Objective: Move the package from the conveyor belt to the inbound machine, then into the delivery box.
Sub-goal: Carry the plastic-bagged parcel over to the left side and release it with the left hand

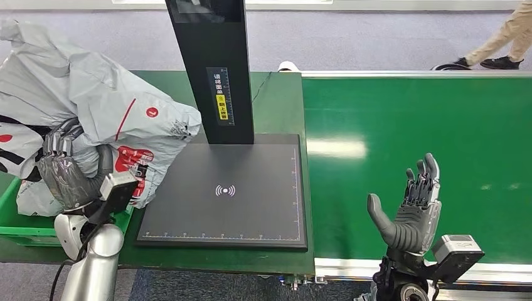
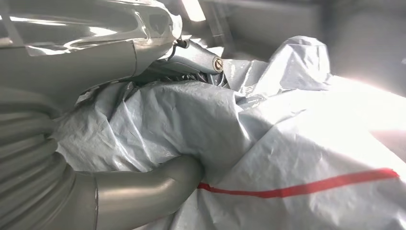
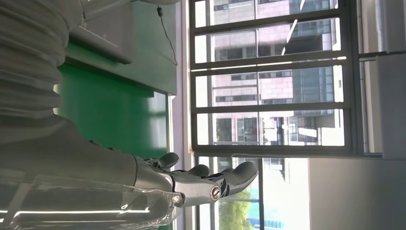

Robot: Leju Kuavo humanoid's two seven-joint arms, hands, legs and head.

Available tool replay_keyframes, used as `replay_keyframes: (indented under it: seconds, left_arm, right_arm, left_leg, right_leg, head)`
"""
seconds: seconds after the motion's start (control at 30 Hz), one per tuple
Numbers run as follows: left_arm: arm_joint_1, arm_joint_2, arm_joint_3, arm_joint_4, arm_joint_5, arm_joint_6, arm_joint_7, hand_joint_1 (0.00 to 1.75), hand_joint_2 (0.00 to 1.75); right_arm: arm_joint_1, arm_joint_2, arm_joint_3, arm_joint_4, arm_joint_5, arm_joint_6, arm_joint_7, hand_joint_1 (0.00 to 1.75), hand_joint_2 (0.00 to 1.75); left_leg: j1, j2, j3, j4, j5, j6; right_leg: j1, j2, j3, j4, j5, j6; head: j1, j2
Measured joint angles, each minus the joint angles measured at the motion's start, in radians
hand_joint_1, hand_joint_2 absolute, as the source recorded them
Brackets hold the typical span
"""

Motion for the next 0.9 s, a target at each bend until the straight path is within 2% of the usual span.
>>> replay_keyframes:
  seconds: [0.1, 0.3, 0.47, 0.67, 0.83, 0.9]
  left_arm:
    - [-0.014, 0.036, 0.023, 0.051, -0.027, -0.003, 0.104, 1.75, 1.75]
    - [-0.04, 0.084, 0.076, 0.139, -0.092, 0.001, 0.214, 1.75, 1.75]
    - [-0.078, 0.115, 0.148, 0.171, -0.098, 0.017, 0.191, 1.75, 1.75]
    - [-0.12, 0.134, 0.225, 0.189, -0.132, 0.018, 0.199, 1.75, 1.75]
    - [-0.149, 0.137, 0.292, 0.203, -0.185, 0.015, 0.157, 1.75, 1.75]
    - [-0.164, 0.14, 0.306, 0.227, -0.211, 0.007, 0.169, 1.75, 1.75]
  right_arm:
    - [0.014, 0.0, -0.006, -0.01, 0.0, -0.001, -0.001, 0.0, 1.75]
    - [0.028, 0.003, -0.009, -0.026, 0.013, 0.0, -0.001, 0.0, 1.75]
    - [0.032, 0.008, -0.015, -0.035, 0.019, 0.001, 0.002, 0.0, 1.75]
    - [0.04, 0.014, -0.022, -0.038, 0.02, 0.001, 0.004, 0.0, 1.75]
    - [0.04, 0.014, -0.023, -0.038, 0.02, 0.007, 0.004, 0.0, 1.75]
    - [0.039, 0.014, -0.024, -0.038, 0.019, 0.009, 0.004, 0.0, 1.75]
  left_leg:
    - [0.0, 0.001, 0.0, 0.0, 0.0, 0.0]
    - [0.001, 0.002, 0.0, 0.0, 0.0, 0.0]
    - [0.0, 0.003, 0.0, 0.0, 0.0, 0.0]
    - [0.001, 0.003, 0.0, 0.0, 0.0, 0.0]
    - [0.0, 0.003, 0.0, 0.0, 0.0, 0.0]
    - [0.0, 0.003, 0.0, 0.0, 0.0, 0.0]
  right_leg:
    - [0.0, 0.002, 0.0, 0.0, 0.0, 0.0]
    - [0.0, 0.003, -0.001, 0.0, 0.0, 0.0]
    - [0.0, 0.003, -0.001, 0.0, 0.0, 0.0]
    - [0.0, 0.003, -0.001, 0.0, 0.0, 0.0]
    - [0.0, 0.003, -0.001, 0.0, 0.0, 0.0]
    - [0.0, 0.003, -0.001, 0.0, 0.0, 0.0]
  head:
    - [0.0, 0.0]
    - [0.0, 0.0]
    - [0.0, 0.0]
    - [0.0, 0.0]
    - [0.0, 0.0]
    - [0.0, 0.0]
